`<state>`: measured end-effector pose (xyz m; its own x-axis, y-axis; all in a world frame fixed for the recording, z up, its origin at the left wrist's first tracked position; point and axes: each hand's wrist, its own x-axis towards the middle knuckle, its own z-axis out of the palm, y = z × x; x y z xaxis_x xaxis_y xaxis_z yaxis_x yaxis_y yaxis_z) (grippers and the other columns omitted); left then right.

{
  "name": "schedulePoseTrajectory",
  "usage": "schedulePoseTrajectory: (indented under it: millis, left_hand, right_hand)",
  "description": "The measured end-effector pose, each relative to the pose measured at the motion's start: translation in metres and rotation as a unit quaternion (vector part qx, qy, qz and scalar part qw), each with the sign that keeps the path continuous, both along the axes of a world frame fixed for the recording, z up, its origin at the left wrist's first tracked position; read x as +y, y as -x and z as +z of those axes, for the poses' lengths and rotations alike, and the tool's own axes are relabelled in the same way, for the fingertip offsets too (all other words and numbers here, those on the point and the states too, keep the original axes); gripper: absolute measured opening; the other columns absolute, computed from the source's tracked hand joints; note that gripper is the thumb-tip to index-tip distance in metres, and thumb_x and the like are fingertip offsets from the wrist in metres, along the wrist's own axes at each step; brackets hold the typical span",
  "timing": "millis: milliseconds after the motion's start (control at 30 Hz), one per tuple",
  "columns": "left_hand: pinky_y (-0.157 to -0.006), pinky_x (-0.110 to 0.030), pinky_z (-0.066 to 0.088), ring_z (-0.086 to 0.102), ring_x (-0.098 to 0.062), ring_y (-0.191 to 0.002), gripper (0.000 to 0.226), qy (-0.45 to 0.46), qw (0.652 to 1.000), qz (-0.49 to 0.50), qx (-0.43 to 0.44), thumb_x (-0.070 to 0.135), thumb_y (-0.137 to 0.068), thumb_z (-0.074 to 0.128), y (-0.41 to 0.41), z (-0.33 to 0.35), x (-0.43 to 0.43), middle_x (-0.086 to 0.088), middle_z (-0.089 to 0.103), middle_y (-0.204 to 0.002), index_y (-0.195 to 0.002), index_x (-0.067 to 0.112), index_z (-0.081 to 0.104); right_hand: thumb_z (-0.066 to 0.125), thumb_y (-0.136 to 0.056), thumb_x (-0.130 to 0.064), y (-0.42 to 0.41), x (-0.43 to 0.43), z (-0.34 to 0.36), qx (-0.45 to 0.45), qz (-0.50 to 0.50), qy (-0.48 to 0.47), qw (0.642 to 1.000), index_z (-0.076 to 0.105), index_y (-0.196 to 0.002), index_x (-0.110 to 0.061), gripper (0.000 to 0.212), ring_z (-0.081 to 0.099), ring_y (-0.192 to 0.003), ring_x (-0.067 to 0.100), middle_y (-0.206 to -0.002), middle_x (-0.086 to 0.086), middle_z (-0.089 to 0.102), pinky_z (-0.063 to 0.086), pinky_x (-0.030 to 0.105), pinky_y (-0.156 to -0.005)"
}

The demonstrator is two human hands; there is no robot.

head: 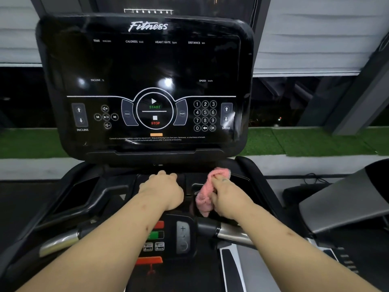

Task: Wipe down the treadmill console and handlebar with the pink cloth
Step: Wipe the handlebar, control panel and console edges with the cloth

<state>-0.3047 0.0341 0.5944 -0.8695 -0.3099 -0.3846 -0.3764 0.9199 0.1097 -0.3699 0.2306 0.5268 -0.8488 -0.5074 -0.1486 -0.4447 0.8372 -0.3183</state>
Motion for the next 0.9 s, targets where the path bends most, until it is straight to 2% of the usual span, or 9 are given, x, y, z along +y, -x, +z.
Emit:
schedulePoseTrajectory:
  millis: [67, 167, 267, 433, 533, 633, 700, 800, 900]
  left_hand:
    - [-0.109, -0.052, 0.042, 0.041, -0.036, -0.136, 0.06, -0.001, 1.0, 0.001, 0.002, 0.042, -0.098, 0.044, -0.001, 0.0, -0.007, -0.007, 0.034, -0.155, -0.155, 0.026, 0.035]
    - [-0.11, -0.055, 0.041, 0.037, -0.037, -0.141, 0.063, -0.001, 1.0, 0.014, -0.009, 0.045, -0.098, 0.045, -0.003, 0.0, -0.025, -0.007, 0.03, -0.159, -0.157, 0.028, 0.03]
    - [-0.115, -0.053, 0.037, 0.031, -0.035, -0.146, 0.067, 0.006, 0.999, 0.037, -0.039, 0.047, -0.098, 0.047, -0.008, 0.0, -0.047, -0.007, 0.025, -0.163, -0.16, 0.03, 0.028]
    - [-0.121, -0.049, 0.027, 0.016, -0.033, -0.154, 0.069, 0.03, 0.996, 0.035, -0.072, 0.053, -0.096, 0.036, -0.016, -0.002, -0.074, -0.006, 0.014, -0.17, -0.16, 0.028, 0.026]
    - [-0.124, -0.04, 0.021, 0.012, -0.029, -0.156, 0.062, 0.027, 0.997, 0.002, -0.066, 0.044, -0.106, 0.032, -0.019, 0.0, -0.074, -0.012, 0.014, -0.17, -0.161, 0.017, 0.026]
    - [-0.124, -0.04, 0.018, 0.01, -0.028, -0.157, 0.058, 0.013, 0.998, -0.017, -0.059, 0.041, -0.109, 0.029, -0.022, 0.004, -0.073, -0.011, 0.015, -0.17, -0.161, 0.015, 0.028]
    - [-0.124, -0.041, 0.018, 0.011, -0.028, -0.156, 0.057, 0.01, 0.998, -0.034, -0.055, 0.04, -0.109, 0.029, -0.022, 0.001, -0.076, -0.008, 0.018, -0.169, -0.16, 0.015, 0.031]
    - [-0.124, -0.04, 0.022, 0.016, -0.027, -0.156, 0.058, -0.004, 0.998, -0.025, -0.049, 0.04, -0.105, 0.035, -0.021, -0.004, -0.089, -0.01, 0.013, -0.17, -0.161, 0.022, 0.029]
    - [-0.125, -0.037, 0.021, 0.015, -0.021, -0.156, 0.059, -0.008, 0.998, -0.033, -0.045, 0.035, -0.104, 0.038, -0.022, -0.004, -0.1, -0.006, 0.011, -0.171, -0.161, 0.023, 0.027]
  right_hand:
    - [0.054, -0.102, -0.028, -0.005, -0.015, 0.005, 0.006, 0.014, -0.023, 1.0, 0.033, -0.155, -0.01, 0.06, 0.025, -0.151, 0.03, -0.162, 0.011, 0.028, 0.023, 0.037, -0.122]
    - [0.046, -0.104, -0.019, -0.008, -0.045, 0.01, 0.029, 0.075, -0.033, 0.996, 0.032, -0.157, -0.013, 0.056, 0.018, -0.153, 0.029, -0.164, 0.011, 0.026, 0.012, 0.035, -0.125]
    - [0.048, -0.095, -0.004, -0.001, -0.066, 0.01, 0.007, 0.105, -0.056, 0.993, 0.022, -0.161, -0.021, 0.073, 0.01, -0.156, 0.023, -0.169, 0.006, 0.014, 0.01, 0.035, -0.127]
    - [0.075, -0.083, -0.021, 0.001, -0.052, 0.02, 0.007, 0.096, -0.135, 0.986, 0.015, -0.162, -0.013, 0.099, 0.017, -0.154, 0.025, -0.168, 0.01, 0.016, 0.019, 0.038, -0.125]
    - [0.057, -0.094, -0.022, -0.001, -0.038, 0.019, -0.024, 0.034, -0.117, 0.992, 0.015, -0.161, -0.011, 0.08, 0.012, -0.155, 0.027, -0.169, 0.013, 0.013, 0.014, 0.038, -0.126]
    - [0.04, -0.103, -0.025, -0.005, -0.047, 0.021, -0.035, 0.029, -0.115, 0.992, 0.018, -0.161, -0.01, 0.063, 0.012, -0.155, 0.031, -0.167, 0.015, 0.015, 0.011, 0.038, -0.126]
    - [0.037, -0.104, -0.028, -0.005, -0.065, 0.019, -0.033, 0.031, -0.091, 0.995, 0.024, -0.159, -0.014, 0.058, 0.016, -0.154, 0.03, -0.167, 0.012, 0.02, 0.012, 0.04, -0.126]
    - [0.035, -0.103, -0.033, -0.004, -0.096, 0.021, -0.054, 0.071, -0.108, 0.99, 0.033, -0.157, -0.022, 0.055, 0.018, -0.153, 0.028, -0.168, 0.007, 0.021, 0.015, 0.043, -0.126]
    - [0.037, -0.104, -0.04, -0.007, -0.126, 0.03, -0.072, 0.111, -0.136, 0.982, 0.03, -0.158, -0.027, 0.056, 0.016, -0.155, 0.027, -0.169, 0.004, 0.017, 0.016, 0.042, -0.126]
